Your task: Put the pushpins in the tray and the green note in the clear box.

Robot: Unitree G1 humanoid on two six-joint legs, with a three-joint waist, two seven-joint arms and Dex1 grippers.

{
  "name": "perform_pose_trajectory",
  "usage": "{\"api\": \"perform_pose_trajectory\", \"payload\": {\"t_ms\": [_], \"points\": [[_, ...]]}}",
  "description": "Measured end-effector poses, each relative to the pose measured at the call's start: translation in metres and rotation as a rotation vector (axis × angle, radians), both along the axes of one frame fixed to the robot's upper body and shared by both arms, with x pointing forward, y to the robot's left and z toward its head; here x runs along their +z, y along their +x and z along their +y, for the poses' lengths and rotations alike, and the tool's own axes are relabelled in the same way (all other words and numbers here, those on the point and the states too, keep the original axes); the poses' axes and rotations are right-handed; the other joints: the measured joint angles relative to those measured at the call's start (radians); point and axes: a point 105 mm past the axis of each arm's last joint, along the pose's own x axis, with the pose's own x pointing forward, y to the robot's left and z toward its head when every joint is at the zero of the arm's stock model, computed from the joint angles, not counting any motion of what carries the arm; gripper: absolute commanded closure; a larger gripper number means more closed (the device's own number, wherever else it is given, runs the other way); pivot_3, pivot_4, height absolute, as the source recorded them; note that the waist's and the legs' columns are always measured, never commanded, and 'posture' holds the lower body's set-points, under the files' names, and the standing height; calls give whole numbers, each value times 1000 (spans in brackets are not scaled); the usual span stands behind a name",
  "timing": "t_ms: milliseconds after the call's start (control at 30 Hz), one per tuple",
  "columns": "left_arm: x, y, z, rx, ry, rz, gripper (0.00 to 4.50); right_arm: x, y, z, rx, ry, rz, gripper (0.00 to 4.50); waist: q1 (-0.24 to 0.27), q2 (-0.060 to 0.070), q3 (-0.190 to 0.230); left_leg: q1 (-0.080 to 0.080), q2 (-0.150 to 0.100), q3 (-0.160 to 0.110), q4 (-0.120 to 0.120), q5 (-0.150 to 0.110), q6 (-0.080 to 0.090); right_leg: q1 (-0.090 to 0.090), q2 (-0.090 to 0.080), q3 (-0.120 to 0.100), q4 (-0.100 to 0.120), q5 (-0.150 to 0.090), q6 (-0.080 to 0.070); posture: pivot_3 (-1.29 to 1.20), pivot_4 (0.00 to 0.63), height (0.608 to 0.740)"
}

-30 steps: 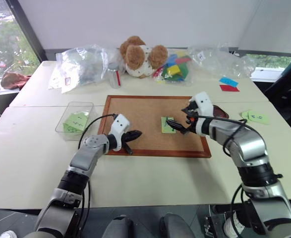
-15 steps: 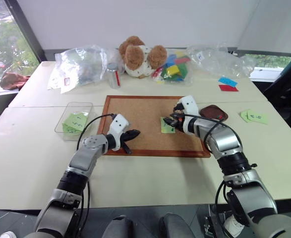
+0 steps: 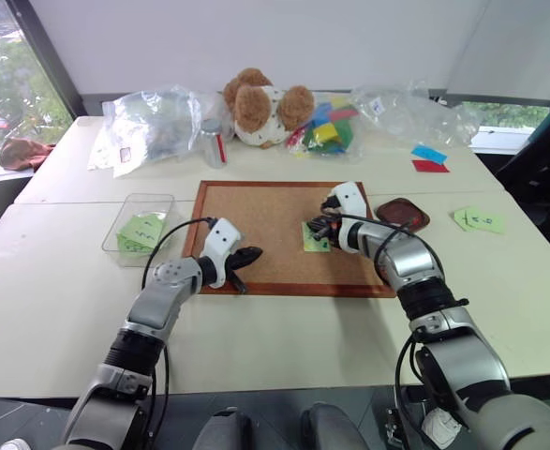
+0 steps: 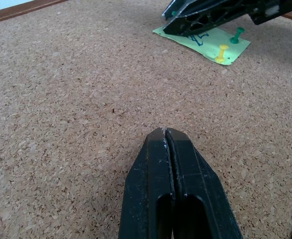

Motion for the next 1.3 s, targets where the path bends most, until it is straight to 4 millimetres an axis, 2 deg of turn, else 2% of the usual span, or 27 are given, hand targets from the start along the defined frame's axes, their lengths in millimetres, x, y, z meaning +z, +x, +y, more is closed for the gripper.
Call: {"api": "perform_pose_trajectory", "payload": {"t_ms": [233,400,500,600,733,867,967,1067,1300], "points": [[-1,0,0,1,0,-1,4500,5,-2,0,6,5,-2,4433,1,0,0,0,0,0,0,0,0,0,0,0,0,0,0,0,150,740],[-2,-1,1,0,2,4,4500,28,-7,-3,5,45,-44,4433,0,1,0,0,0,0,0,0,0,0,0,0,0,0,0,0,150,740],[-3,-2,2,4,1,6,4500,50,-8,-14,-20,50,-102,4433,1,1,-1,0,0,0,0,0,0,0,0,0,1,0,0,0,150,740],[-3,-1,3,7,0,5,4500,64,-8,-25,-56,56,-137,4433,0,1,-1,1,0,0,0,0,0,0,0,0,1,0,0,0,150,740],[-3,-1,3,6,-1,7,4500,74,0,-50,-153,56,-172,4433,1,1,-1,1,0,0,0,0,0,0,0,0,1,0,0,0,150,740],[-3,-1,2,4,-2,8,4500,81,12,-99,-315,45,-192,4433,3,1,-1,1,0,0,0,0,0,1,0,0,0,0,0,0,150,740],[-3,-1,3,6,-2,9,4500,72,17,-130,-403,15,-182,4433,1,2,-2,1,0,0,0,0,0,1,0,0,0,0,0,0,150,740],[-4,-1,3,7,-3,9,4500,57,19,-148,-448,-12,-151,4433,1,2,-2,2,0,1,0,0,0,2,0,1,0,0,0,0,150,740],[-4,-2,3,8,-5,7,4500,21,18,-165,-483,-14,-62,4433,0,2,-2,2,0,1,0,0,0,2,0,1,0,0,0,0,150,740]]}}
